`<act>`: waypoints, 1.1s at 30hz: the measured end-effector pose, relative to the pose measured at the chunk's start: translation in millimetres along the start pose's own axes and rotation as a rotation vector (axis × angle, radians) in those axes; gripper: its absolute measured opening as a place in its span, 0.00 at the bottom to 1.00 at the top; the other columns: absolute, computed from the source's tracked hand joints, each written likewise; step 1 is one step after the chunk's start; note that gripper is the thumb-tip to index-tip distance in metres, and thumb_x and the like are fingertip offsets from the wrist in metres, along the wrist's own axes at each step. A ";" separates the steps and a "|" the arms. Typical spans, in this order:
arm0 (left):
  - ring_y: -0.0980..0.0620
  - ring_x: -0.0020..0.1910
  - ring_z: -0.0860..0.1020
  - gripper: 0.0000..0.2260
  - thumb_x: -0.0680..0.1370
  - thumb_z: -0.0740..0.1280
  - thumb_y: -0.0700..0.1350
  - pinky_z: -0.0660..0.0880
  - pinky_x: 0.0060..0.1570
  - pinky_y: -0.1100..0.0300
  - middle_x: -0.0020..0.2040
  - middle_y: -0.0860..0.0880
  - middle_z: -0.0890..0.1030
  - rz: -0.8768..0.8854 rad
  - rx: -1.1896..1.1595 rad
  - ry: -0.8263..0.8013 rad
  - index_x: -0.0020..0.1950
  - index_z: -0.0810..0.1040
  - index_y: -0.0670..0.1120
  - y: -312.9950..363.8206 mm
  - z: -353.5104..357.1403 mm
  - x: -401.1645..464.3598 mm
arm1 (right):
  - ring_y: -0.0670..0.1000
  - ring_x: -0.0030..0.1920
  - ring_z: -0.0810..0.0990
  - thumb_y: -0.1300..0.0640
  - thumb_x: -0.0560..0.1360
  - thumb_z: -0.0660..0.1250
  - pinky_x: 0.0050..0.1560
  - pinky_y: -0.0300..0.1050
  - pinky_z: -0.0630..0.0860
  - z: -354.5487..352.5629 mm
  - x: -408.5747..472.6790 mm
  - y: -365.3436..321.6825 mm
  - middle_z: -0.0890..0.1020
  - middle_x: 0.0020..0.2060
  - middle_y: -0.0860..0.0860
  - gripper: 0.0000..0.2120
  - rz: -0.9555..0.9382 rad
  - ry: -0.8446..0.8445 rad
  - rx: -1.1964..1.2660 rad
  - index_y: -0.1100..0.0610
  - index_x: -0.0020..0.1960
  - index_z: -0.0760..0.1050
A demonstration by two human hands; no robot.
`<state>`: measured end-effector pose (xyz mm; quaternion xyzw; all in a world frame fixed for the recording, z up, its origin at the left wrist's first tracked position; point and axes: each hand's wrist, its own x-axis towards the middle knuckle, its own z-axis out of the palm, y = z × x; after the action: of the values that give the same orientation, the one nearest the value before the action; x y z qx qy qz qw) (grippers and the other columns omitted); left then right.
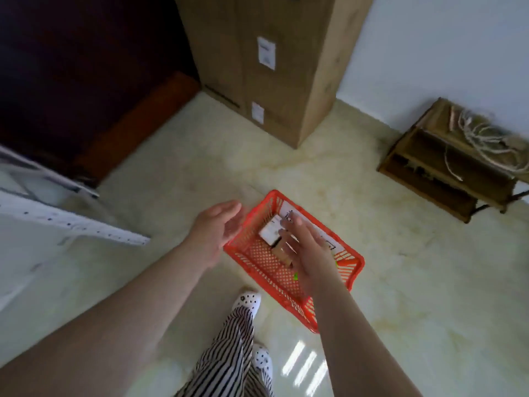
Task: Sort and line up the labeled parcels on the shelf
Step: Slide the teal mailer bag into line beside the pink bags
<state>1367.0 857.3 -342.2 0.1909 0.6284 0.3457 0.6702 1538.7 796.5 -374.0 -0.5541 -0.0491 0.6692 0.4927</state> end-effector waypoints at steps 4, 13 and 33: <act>0.53 0.46 0.79 0.07 0.80 0.63 0.41 0.74 0.53 0.60 0.47 0.50 0.82 0.094 -0.197 0.076 0.55 0.77 0.46 55.1 -74.6 -79.5 | 0.52 0.54 0.83 0.56 0.78 0.67 0.57 0.45 0.78 98.2 -55.6 -11.4 0.85 0.54 0.56 0.15 0.013 -0.198 -0.164 0.59 0.64 0.78; 0.53 0.45 0.81 0.06 0.77 0.68 0.39 0.77 0.51 0.62 0.42 0.51 0.85 0.315 -0.543 0.388 0.53 0.79 0.46 96.6 -286.5 -240.0 | 0.45 0.41 0.83 0.55 0.78 0.67 0.40 0.36 0.79 308.9 -171.9 54.8 0.84 0.48 0.50 0.08 0.109 -0.548 -0.531 0.53 0.57 0.77; 0.53 0.47 0.82 0.08 0.76 0.70 0.42 0.79 0.50 0.61 0.47 0.50 0.85 0.566 -0.561 0.372 0.55 0.80 0.45 224.2 -590.3 -321.0 | 0.48 0.44 0.81 0.54 0.75 0.72 0.50 0.39 0.79 628.1 -283.6 209.0 0.84 0.45 0.52 0.11 -0.145 -0.573 -0.478 0.58 0.55 0.79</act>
<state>751.0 680.4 -40.6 0.1009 0.5432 0.7014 0.4503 887.8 789.1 -65.7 -0.4388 -0.3790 0.7300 0.3619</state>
